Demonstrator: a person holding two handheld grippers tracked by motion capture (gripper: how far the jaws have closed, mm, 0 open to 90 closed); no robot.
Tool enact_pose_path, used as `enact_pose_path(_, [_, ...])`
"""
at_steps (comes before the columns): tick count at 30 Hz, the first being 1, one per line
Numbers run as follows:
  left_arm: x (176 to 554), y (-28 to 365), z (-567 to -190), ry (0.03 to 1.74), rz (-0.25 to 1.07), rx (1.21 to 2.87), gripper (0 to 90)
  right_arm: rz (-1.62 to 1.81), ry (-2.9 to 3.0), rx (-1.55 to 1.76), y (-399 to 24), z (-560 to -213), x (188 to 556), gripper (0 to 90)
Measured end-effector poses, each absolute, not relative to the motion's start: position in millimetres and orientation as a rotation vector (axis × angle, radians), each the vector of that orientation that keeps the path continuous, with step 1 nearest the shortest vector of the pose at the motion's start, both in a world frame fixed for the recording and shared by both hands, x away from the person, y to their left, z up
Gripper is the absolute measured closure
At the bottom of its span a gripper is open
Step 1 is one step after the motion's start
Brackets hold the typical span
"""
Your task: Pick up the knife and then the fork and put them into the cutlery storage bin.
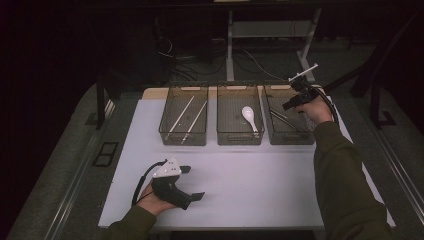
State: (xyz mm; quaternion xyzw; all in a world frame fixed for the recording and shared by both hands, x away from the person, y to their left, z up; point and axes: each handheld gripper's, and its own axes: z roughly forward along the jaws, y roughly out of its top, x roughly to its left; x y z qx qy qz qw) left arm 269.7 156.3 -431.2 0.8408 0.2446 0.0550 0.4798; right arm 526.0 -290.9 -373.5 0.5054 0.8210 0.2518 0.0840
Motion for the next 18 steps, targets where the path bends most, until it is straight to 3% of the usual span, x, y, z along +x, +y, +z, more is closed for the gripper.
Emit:
enact_pose_path(7, [271,157,-431,0.603,0.132,2.049,0.0,0.888,2.380,1.493,-298,-368,516,51.3])
enact_pose_path(18, [271,157,-431,0.612,0.138,2.049,0.0,1.090,2.299,1.361,-298,-360,487,30.8])
